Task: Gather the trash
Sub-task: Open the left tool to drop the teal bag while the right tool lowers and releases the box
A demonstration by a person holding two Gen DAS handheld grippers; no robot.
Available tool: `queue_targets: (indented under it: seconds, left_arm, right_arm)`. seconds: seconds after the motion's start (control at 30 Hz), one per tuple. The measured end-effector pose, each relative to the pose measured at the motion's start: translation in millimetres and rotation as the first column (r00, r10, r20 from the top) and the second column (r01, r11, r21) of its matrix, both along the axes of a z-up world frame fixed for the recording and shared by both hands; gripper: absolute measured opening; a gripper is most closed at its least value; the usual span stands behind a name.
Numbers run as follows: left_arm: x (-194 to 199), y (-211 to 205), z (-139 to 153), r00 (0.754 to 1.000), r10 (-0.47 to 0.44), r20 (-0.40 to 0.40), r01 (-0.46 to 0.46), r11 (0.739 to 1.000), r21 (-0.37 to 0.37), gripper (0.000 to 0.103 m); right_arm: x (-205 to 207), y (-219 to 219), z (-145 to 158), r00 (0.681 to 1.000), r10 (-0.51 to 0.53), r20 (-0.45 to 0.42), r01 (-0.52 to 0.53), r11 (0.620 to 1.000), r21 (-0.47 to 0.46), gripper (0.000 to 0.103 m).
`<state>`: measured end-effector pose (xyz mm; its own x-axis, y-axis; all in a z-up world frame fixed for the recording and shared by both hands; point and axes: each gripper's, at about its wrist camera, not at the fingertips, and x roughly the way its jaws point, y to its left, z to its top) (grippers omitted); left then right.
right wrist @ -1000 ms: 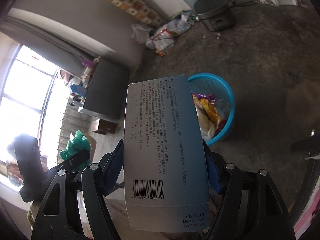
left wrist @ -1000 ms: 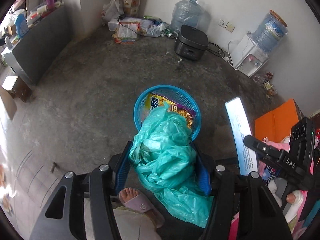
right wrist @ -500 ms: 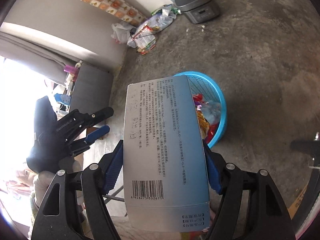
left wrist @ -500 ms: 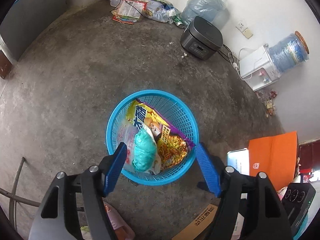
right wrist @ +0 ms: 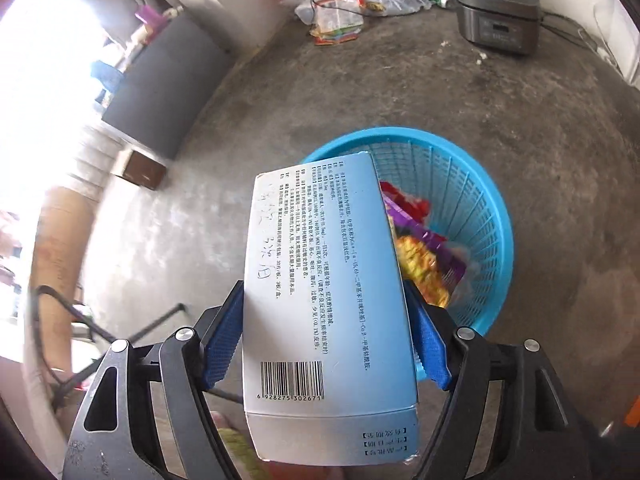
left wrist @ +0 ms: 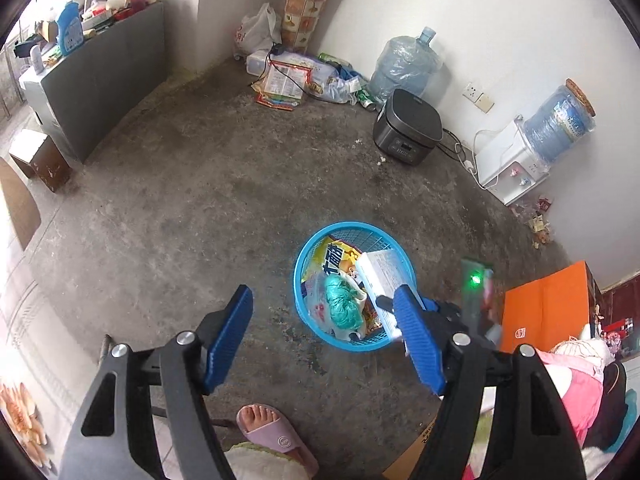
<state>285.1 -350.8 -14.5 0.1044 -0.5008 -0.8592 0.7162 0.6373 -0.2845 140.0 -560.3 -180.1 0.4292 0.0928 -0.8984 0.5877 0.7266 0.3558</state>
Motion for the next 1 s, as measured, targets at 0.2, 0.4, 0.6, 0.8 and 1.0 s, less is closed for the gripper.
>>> queue_targets:
  seconds: [0.2, 0.4, 0.6, 0.8, 1.0]
  left_arm:
    - [-14.1, 59.2, 16.4, 1.0, 0.03, -0.004, -0.03, 0.999, -0.032, 0.072]
    - [-24.4, 95.7, 17.1, 0.998, 0.066, -0.001, -0.066, 0.997, -0.036, 0.072]
    - [-28.3, 108.5, 17.7, 0.997, 0.075, -0.001, -0.075, 0.996, -0.043, 0.072]
    - [-34.8, 113.1, 19.8, 0.998, 0.07, 0.008, -0.069, 0.996, -0.06, 0.072]
    - [-40.7, 126.5, 35.3, 0.995, 0.082, 0.061, -0.076, 0.992, -0.103, 0.072]
  right_arm:
    - [12.2, -48.9, -75.2, 0.973, -0.078, -0.215, 0.07, 0.997, -0.042, 0.072]
    - [30.8, -51.2, -92.4, 0.965, -0.071, -0.254, 0.051, 0.995, -0.084, 0.074]
    - [32.9, -43.8, -72.2, 0.981, -0.07, -0.181, 0.056, 0.995, -0.078, 0.078]
    - [8.6, -50.1, -37.5, 0.989, -0.133, -0.071, 0.128, 0.989, -0.071, 0.078]
    - [-24.5, -34.7, -2.1, 0.977, -0.211, 0.038, 0.213, 0.975, -0.059, 0.078]
